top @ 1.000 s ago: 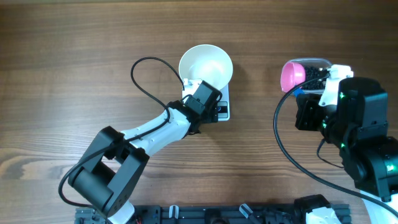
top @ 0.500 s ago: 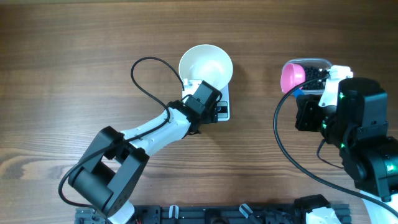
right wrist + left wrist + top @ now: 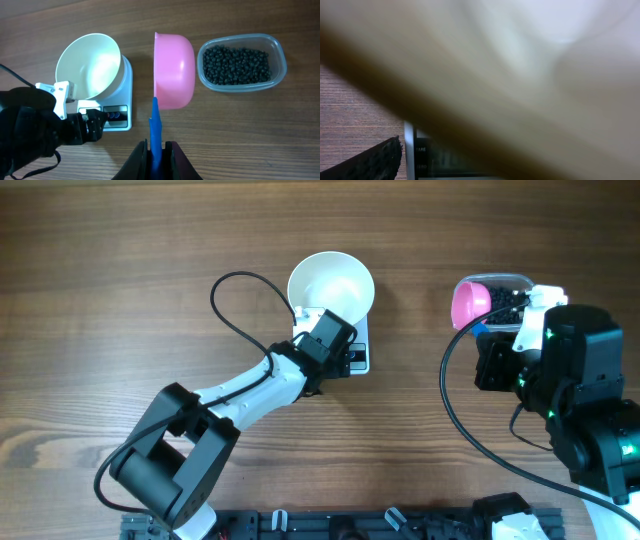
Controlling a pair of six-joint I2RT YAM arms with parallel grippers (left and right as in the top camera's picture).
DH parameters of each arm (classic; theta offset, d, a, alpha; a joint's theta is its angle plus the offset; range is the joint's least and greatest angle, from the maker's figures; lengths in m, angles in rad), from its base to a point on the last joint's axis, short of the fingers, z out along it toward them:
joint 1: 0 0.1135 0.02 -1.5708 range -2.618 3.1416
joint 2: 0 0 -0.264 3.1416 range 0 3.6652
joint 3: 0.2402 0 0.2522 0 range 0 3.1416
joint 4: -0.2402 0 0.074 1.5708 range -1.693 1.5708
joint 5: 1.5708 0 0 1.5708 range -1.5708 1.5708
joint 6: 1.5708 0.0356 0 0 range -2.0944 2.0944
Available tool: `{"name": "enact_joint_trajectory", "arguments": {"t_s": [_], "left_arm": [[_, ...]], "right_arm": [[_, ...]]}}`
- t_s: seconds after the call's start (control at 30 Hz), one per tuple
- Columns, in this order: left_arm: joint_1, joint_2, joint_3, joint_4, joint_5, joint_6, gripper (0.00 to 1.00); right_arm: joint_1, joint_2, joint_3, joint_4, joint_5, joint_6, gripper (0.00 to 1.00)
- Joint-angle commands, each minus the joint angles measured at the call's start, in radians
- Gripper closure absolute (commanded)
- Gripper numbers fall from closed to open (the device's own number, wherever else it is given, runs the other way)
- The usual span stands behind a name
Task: Scoop item into bowl and weigh 150g on scale
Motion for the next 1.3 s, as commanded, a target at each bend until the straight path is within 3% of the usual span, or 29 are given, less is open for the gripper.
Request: {"name": "enact_joint_trajectory", "arguments": {"t_s": [0.0,1.27], "left_arm": [[0.003,0.064,-0.019,-0.026,-0.039,0.02,0.0],[0.005,0.129,-0.023,-0.053,-0.032,0.02,0.0]], "right_arm": [[-0.003,0.001,0.027,0.002,0.017,-0.019,0.96],[-0.003,0.001,0.027,-0.005,0.018,-0.019,0.96]]}}
